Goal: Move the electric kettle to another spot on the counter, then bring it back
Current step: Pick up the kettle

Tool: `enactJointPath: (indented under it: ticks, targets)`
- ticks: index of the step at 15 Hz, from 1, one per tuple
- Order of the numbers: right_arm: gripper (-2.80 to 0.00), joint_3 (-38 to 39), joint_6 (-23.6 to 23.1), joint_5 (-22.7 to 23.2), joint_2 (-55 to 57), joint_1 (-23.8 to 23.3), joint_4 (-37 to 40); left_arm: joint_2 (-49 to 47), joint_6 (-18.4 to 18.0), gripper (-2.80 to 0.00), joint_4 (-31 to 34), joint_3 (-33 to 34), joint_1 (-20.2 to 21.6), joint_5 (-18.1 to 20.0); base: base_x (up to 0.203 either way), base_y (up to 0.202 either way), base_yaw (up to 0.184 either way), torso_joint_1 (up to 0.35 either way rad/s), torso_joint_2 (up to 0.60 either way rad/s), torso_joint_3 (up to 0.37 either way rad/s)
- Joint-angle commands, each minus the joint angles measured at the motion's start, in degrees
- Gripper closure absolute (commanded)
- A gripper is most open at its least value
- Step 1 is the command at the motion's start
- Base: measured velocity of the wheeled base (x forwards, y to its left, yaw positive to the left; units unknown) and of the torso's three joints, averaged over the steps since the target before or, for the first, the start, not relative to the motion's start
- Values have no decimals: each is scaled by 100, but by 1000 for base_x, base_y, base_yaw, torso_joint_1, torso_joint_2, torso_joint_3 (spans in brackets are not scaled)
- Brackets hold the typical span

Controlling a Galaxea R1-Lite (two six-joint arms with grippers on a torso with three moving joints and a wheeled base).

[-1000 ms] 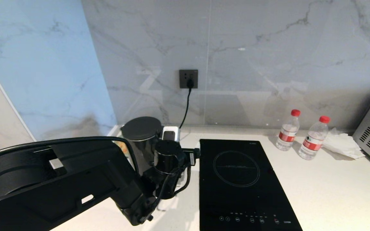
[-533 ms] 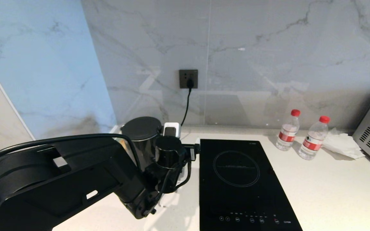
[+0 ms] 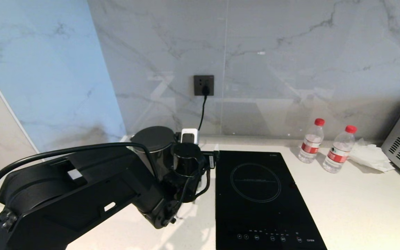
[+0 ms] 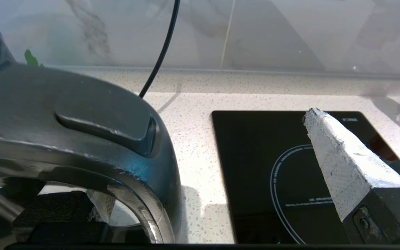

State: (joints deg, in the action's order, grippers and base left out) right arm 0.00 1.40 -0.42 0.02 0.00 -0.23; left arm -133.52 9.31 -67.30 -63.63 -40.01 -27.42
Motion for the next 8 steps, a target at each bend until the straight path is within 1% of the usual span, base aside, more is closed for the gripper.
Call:
enactJointPath:
  ticks: [1, 4, 8]
  targets:
    - [0, 0, 0, -2, -11, 0, -4, -119, 9, -280, -46, -59, 2, -16, 0, 0, 0, 0, 0, 0]
    - [0, 0, 0, -2, -11, 0, -4, -245, 9, -280, -46, -281, 54, -27, 0, 0, 0, 0, 0, 0]
    - [0, 0, 0, -2, -11, 0, -4, -237, 0, -280, -46, -307, 116, -27, 0, 0, 0, 0, 0, 0]
